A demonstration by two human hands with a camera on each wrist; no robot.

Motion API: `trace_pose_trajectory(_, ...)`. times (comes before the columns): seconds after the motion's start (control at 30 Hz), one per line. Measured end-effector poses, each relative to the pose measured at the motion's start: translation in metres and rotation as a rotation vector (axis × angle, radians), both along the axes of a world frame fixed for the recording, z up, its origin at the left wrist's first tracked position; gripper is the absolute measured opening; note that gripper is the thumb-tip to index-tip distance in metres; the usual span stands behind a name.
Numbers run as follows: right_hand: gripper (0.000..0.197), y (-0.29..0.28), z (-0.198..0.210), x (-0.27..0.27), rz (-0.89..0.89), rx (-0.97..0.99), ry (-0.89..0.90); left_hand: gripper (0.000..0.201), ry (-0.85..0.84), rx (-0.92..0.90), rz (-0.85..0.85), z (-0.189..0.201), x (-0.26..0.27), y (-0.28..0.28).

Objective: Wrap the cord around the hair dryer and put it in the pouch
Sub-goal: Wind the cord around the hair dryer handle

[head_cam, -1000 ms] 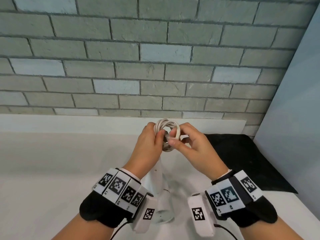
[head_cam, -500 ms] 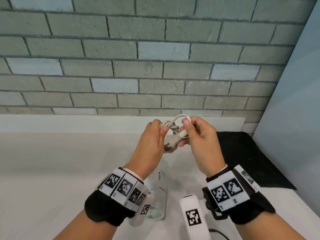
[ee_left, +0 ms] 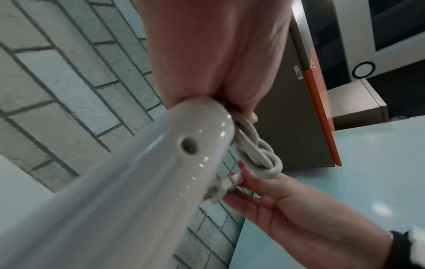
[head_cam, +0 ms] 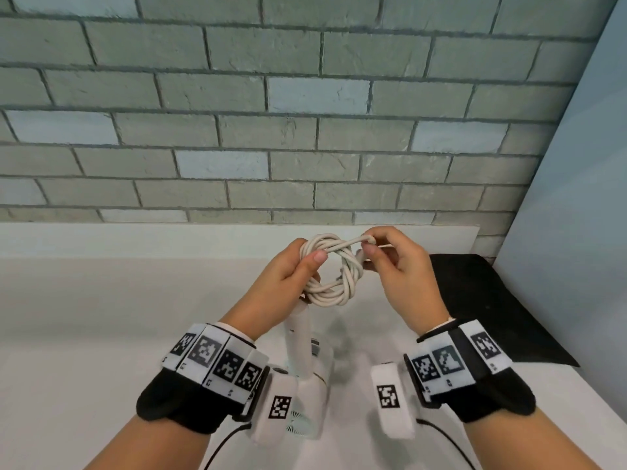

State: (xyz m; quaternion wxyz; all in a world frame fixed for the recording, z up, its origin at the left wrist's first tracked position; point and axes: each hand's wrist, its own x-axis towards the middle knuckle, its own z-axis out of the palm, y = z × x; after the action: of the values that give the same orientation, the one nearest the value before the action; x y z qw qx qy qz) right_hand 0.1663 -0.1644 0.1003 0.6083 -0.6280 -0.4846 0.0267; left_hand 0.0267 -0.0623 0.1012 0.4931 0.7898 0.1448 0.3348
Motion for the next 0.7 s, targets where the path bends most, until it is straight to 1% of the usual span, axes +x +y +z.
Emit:
trace_pose_trajectory(0.07,0.012,0.004,0.001,-0.009,0.118,0.058,0.305,0.017,-0.014,-0.008,-0.009,0.002,0.001,-0.002)
trace_pose_trajectory(0.13,0.015,0.007,0.003,-0.015,0.180,0.089,0.479,0.016,-0.026,-0.029,-0.006,0.002,0.002,-0.004)
trace_pose_trajectory(0.23,0.015,0.011,0.004,-0.020,0.274,0.120,0.673,0.028,-0.019,-0.061,0.013,0.002,0.002,-0.004)
trace_pose_trajectory(0.4,0.016,0.015,0.003,-0.022,0.278,0.192,0.832,0.029,0.031,-0.069,-0.022,0.006,0.005,-0.008)
trace_pose_trajectory(0.53,0.016,0.013,0.003,-0.024,0.271,0.260,0.883,0.032,0.053,-0.057,-0.031,0.007,0.008,-0.009)
trace_pose_trajectory(0.6,0.018,0.012,0.002,-0.026,0.322,0.226,0.931,0.032,0.038,-0.062,-0.022,0.007,0.009,-0.009)
trace_pose_trajectory(0.7,0.023,0.010,0.006,-0.025,0.434,0.116,0.943,0.022,-0.013,-0.069,0.011,0.007,0.011,-0.011)
